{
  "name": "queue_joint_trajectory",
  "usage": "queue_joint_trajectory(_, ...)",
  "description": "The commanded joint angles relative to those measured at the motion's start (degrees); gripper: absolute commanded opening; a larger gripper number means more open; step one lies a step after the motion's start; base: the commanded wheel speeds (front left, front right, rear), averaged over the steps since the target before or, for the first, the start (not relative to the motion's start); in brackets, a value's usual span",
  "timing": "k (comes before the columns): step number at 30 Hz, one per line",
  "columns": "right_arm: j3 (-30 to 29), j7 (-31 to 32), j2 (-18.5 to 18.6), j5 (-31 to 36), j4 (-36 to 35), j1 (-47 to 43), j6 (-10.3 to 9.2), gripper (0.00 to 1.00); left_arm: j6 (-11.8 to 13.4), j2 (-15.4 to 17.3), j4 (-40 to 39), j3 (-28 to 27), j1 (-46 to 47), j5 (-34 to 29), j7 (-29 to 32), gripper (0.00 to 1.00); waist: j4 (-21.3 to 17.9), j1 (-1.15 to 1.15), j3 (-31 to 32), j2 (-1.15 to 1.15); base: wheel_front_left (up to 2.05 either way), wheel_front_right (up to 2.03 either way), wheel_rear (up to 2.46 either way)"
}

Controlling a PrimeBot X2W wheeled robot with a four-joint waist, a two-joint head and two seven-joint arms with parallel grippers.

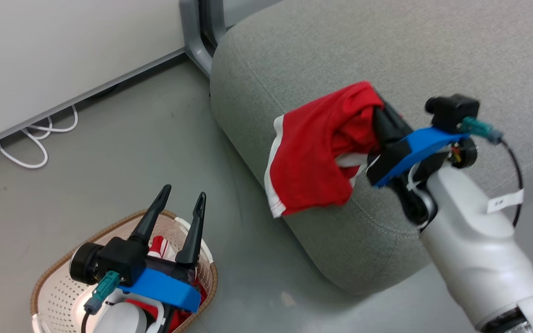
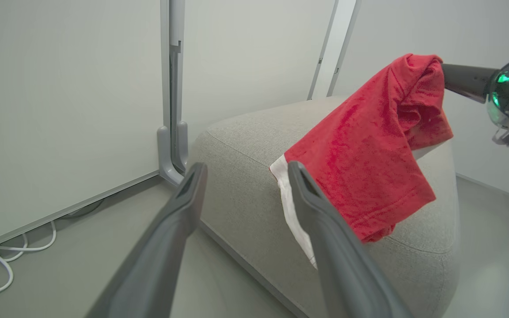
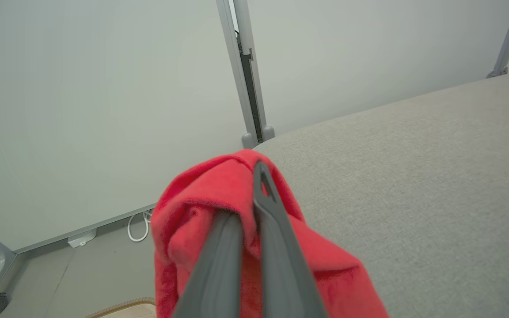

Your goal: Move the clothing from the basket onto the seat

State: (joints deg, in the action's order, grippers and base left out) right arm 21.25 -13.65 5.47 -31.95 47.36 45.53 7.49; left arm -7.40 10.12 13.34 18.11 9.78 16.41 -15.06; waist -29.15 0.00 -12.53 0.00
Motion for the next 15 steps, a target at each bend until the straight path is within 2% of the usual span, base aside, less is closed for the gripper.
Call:
queue_joint_trajectory(1, -1.4, 0.5, 0.8, -1.1, 0.4, 2.0, 0.01, 0.0, -0.1, 0.6, -0.5, 0.4, 1.2, -0.4, -0.2, 1.0, 1.1, 0.0, -2.2, 0.0, 0.0, 0.0, 0.0)
queue_joint_trajectory(6, -7.8, 2.4, 4.7, -1.7, 2.8, 10.9, 0.01, 0.0, -0.1, 3.1, -2.4, 2.4, 4.2, -0.7, -0.2, 1.0, 3.8, 0.0, -7.9, 0.0, 0.0, 0.0, 0.0)
queue_joint_trajectory(15, -22.7, 0.6, 14.4, -2.0, 7.6, 23.1, 0.01, 0.0, -0.1, 7.3, -7.2, 5.0, 12.5, -1.7, -0.2, 1.0, 9.5, 0.0, -22.4, 0.0, 0.0, 0.0, 0.0)
